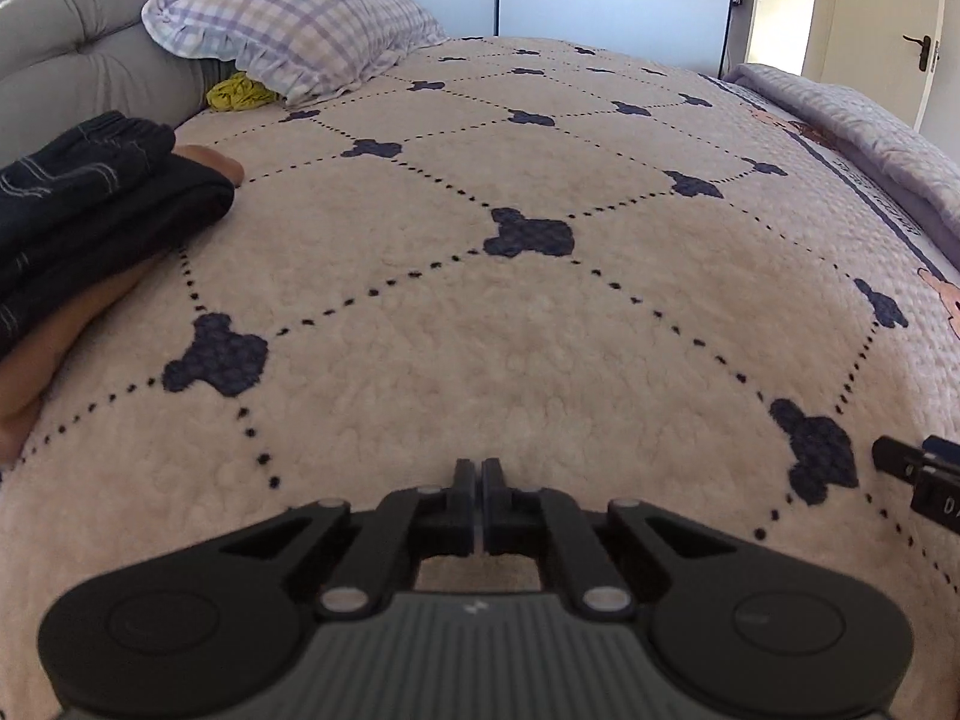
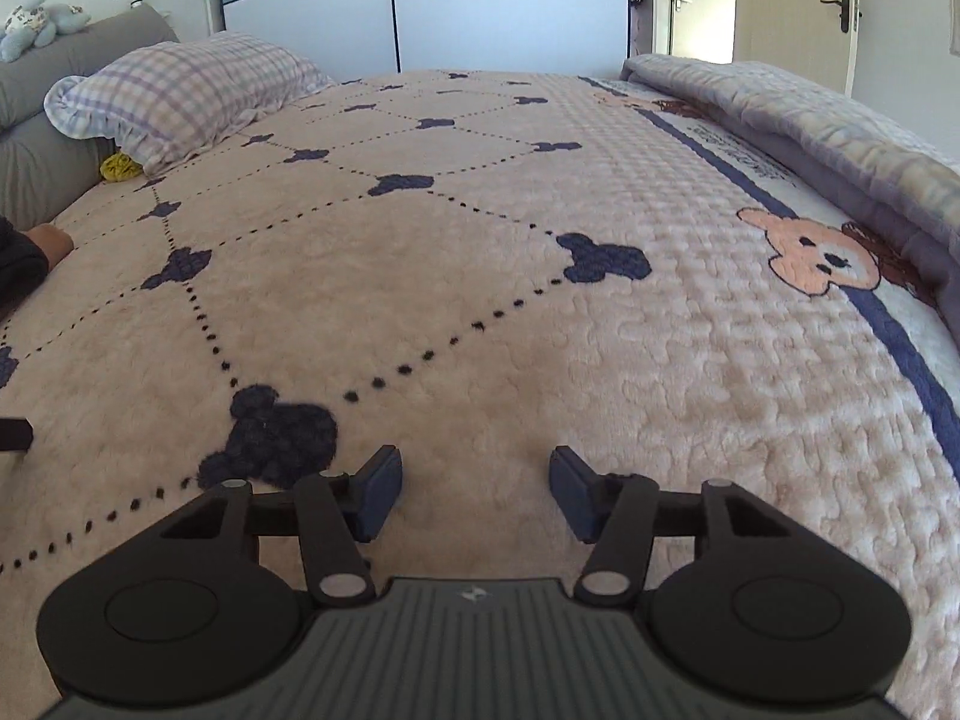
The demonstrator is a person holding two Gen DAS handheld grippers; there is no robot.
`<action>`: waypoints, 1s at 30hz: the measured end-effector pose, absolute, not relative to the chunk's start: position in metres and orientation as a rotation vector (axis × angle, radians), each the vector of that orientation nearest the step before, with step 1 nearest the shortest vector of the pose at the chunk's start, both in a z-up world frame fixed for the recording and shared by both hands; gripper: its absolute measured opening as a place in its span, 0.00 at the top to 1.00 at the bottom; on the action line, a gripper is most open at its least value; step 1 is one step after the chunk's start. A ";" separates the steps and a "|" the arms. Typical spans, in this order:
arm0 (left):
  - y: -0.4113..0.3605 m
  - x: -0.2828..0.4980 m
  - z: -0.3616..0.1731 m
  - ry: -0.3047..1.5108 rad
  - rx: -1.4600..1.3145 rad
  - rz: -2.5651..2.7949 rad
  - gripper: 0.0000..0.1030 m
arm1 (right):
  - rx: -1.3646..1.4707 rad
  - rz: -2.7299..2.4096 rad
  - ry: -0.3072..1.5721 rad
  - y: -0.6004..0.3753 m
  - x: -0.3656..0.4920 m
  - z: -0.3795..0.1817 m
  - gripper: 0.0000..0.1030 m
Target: Fold clothes
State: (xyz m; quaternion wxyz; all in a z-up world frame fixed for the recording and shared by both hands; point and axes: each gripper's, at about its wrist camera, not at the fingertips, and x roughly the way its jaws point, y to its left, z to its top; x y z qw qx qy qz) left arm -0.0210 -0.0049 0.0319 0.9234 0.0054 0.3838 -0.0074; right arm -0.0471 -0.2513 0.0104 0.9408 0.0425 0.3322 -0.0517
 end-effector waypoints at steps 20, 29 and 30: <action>-0.023 0.042 0.003 0.639 0.011 -0.029 0.00 | 0.075 -0.126 0.580 -0.230 0.027 -0.004 0.02; -0.017 0.046 0.001 0.646 -0.040 -0.036 0.00 | 0.139 -0.093 0.557 -0.236 0.024 -0.006 0.00; -0.017 0.046 0.001 0.645 -0.042 -0.037 0.00 | 0.137 -0.094 0.562 -0.235 0.025 -0.006 0.00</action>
